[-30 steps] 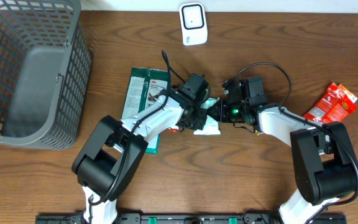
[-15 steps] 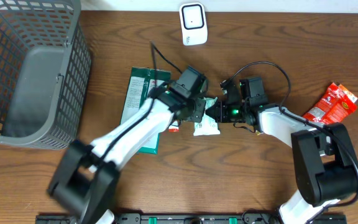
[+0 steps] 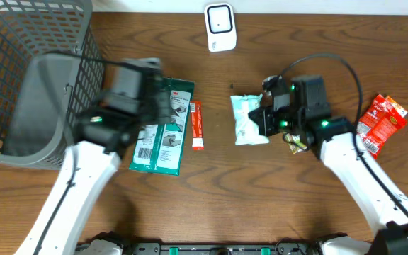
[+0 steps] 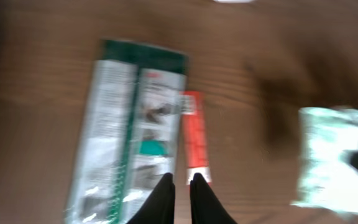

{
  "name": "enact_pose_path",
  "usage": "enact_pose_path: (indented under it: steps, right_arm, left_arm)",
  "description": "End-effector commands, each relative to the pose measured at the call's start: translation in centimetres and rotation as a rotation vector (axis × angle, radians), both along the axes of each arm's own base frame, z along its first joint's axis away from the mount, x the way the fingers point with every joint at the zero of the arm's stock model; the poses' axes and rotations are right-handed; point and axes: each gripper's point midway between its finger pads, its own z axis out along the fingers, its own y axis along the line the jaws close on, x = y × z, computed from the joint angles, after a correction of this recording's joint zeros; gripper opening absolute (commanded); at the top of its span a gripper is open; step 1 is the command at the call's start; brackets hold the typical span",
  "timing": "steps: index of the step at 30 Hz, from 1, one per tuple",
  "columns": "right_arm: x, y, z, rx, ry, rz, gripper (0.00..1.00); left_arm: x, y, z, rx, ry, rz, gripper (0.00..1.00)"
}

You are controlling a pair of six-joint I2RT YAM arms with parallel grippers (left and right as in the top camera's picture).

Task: Scan the item barcode
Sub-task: 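Retract the left arm and lift the wipe pack with the right gripper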

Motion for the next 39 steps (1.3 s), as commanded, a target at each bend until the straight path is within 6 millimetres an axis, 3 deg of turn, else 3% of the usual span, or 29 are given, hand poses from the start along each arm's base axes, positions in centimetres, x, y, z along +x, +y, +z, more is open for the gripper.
enact_pose_path:
  steps: [1,5,8,9,13,22,27,32,39]
  right_arm:
    - [2.4,-1.1,5.7,-0.108,-0.152,-0.012,0.01]
    - [3.4,-2.8,10.3,-0.245,-0.22,-0.059,0.01]
    - [4.1,-3.4,13.2,-0.324,-0.301,-0.084,0.01]
    - [4.4,-3.3,14.1,-0.348,-0.335,-0.081,0.01]
    - [5.4,-2.2,16.5,-0.386,-0.458,-0.045,0.01]
    - [9.6,0.0,21.1,-0.454,-0.511,0.071,0.01]
    - [12.8,1.1,22.6,-0.518,-0.532,0.113,0.01]
    - [16.6,3.2,21.2,-0.619,-0.615,0.139,0.01]
    - [23.4,5.1,17.7,-0.955,-0.772,0.106,0.01]
  left_arm:
    - [0.6,4.3,2.9,-0.006,-0.051,0.134,0.1]
    - [1.0,7.9,4.3,-0.01,-0.071,0.236,0.1]
    - [1.1,8.7,4.2,-0.009,-0.069,0.262,0.33]
    - [1.1,8.8,4.1,-0.008,-0.064,0.263,0.45]
    - [0.7,8.8,3.5,-0.002,-0.034,0.263,0.8]
    - [-0.1,8.9,2.9,0.005,0.003,0.263,0.8]
    - [-0.1,8.9,2.9,0.005,0.003,0.263,0.81]
    - [-0.1,8.9,2.9,0.005,0.003,0.263,0.81]
    - [-0.1,8.9,2.9,0.005,0.003,0.263,0.81]
